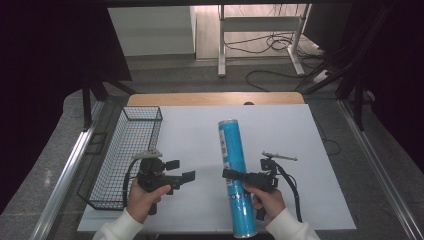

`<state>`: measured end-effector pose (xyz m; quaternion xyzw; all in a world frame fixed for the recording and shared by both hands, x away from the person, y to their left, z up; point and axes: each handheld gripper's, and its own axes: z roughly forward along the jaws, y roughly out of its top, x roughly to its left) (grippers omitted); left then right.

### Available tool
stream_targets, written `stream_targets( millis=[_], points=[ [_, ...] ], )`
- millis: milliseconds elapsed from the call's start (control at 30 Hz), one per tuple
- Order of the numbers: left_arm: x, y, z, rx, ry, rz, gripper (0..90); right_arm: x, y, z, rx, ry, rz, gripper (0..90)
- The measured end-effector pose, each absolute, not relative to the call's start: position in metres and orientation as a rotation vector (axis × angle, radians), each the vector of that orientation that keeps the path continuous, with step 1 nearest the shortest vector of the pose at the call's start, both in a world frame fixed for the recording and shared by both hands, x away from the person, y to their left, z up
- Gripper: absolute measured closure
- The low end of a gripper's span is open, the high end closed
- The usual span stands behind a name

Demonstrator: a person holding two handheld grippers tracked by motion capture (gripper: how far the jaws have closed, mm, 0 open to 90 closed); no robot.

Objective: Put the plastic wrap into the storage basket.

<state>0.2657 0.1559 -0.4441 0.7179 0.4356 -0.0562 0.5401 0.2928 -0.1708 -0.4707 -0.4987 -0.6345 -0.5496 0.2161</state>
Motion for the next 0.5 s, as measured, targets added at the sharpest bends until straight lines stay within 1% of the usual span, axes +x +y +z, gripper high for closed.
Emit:
stream_targets(
  millis=[200, 400, 500],
  points=[
    [0.292, 0.135, -0.440, 1.590, 0.976, -0.345, 6.6, 0.290, -0.161, -0.474, -1.349, -1.751, -1.543, 31.6],
    [0.313, 0.114, -0.444, 1.538, 0.947, -0.486, 4.9, 0.286, -0.151, -0.477, -1.338, -1.728, -1.559, 31.7],
    [0.318, 0.106, -0.447, 1.527, 0.945, -0.515, 5.2, 0.286, -0.147, -0.478, -1.335, -1.726, -1.561, 31.7]
  ],
)
